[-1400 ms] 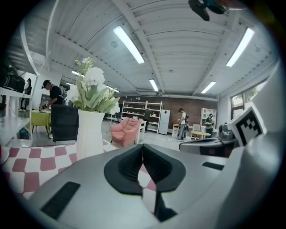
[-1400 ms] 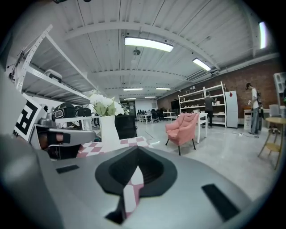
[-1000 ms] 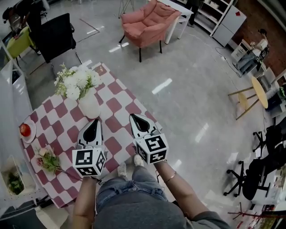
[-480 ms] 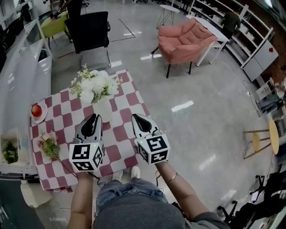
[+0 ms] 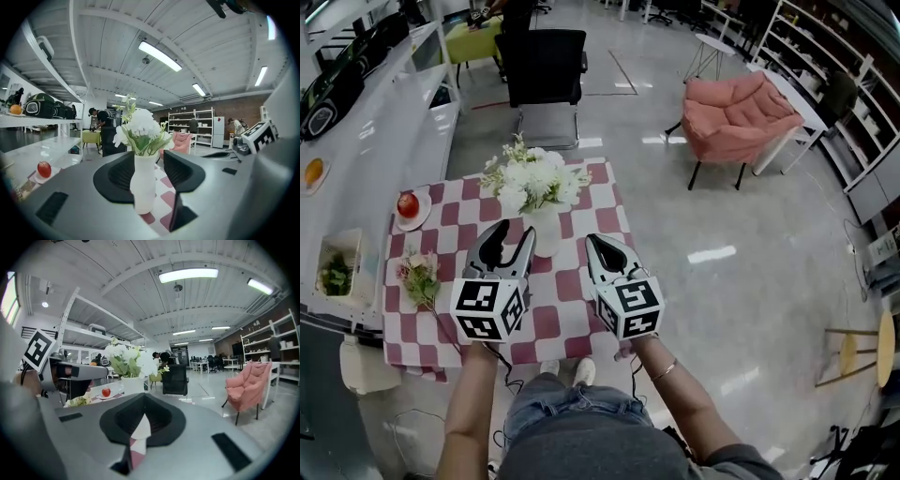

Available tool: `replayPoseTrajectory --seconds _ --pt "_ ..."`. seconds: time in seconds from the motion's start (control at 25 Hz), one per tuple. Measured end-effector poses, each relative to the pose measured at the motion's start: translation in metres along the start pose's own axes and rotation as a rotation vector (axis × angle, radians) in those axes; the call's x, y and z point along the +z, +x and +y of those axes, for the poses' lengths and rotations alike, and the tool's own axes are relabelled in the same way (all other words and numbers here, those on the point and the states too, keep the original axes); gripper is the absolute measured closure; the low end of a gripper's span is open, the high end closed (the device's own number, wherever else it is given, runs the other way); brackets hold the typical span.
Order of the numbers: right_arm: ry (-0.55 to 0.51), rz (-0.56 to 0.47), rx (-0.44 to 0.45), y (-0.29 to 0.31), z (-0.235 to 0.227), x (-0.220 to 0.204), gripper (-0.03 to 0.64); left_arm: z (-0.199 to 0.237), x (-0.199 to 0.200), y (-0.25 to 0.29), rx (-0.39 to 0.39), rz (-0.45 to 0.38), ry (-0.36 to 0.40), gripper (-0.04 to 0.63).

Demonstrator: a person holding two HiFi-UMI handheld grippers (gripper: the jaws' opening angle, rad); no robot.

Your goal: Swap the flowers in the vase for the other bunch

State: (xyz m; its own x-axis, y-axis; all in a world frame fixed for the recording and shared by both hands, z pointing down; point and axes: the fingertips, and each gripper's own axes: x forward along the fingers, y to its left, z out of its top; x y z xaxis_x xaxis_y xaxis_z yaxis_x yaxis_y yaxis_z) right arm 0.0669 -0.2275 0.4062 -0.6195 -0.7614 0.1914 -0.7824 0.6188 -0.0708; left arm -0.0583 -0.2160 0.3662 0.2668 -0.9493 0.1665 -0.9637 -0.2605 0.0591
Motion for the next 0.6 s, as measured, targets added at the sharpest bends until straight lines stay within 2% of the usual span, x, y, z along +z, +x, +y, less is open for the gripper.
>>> replayPoseTrajectory --seconds 0.2,0.6 --pt "-0.012 -0.012 0.036 0.005 0.008 0.007 0.607 0.003 0.007 0.006 0.036 0.006 -0.013 0.348" --pt "-0.003 0.008 0.024 0.009 0.006 0.002 0.607 0.017 0.013 0.037 0.027 0.031 -0.093 0.316"
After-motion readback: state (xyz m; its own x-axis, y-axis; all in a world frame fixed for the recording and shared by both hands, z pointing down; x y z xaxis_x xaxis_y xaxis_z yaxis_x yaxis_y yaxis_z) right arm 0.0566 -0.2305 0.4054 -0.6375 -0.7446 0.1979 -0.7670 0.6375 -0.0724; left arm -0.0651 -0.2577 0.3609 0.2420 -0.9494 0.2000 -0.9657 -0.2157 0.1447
